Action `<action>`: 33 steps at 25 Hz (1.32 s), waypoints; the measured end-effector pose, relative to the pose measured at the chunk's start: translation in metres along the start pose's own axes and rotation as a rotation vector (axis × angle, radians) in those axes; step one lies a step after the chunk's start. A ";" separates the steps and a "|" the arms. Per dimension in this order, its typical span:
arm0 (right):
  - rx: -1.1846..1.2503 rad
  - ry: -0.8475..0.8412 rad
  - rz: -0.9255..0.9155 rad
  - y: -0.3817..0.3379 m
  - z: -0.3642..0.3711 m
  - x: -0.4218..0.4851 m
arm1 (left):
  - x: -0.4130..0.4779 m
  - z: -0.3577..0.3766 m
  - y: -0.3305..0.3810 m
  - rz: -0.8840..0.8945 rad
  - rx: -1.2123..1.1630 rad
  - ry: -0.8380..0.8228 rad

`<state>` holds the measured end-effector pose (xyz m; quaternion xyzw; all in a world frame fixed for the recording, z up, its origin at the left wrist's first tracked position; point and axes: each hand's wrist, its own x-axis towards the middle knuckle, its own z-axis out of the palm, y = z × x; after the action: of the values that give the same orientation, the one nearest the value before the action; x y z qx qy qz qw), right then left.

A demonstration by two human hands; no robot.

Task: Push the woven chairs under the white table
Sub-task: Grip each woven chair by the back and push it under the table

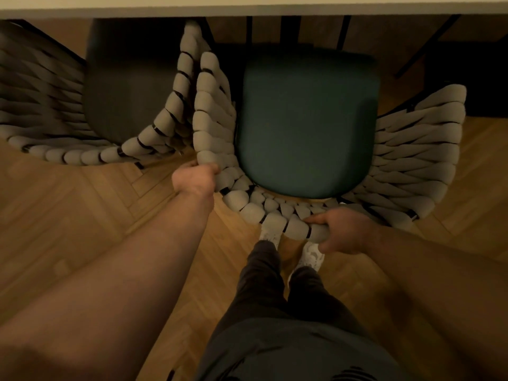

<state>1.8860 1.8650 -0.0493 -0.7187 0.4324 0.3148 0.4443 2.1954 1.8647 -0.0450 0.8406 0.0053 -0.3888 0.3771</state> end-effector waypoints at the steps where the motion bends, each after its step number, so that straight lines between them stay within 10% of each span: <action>1: 0.003 0.034 0.000 -0.004 0.000 0.002 | 0.005 0.002 0.006 0.023 0.011 -0.008; 9: 0.058 0.200 -0.035 -0.031 0.013 0.018 | 0.034 -0.005 0.006 0.256 0.250 -0.123; 16: 0.007 0.255 0.028 -0.031 0.024 0.011 | -0.003 -0.022 -0.028 0.893 1.280 -0.308; 20: -0.161 0.261 0.090 -0.019 0.028 0.008 | -0.005 -0.021 -0.029 1.163 1.657 -0.746; 33: -0.303 0.176 0.129 0.006 -0.029 0.016 | 0.014 0.027 0.007 1.125 1.617 -0.712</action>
<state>1.8898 1.8319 -0.0528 -0.7731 0.4624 0.3399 0.2702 2.1899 1.8383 -0.0612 0.5604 -0.7593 -0.2701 -0.1909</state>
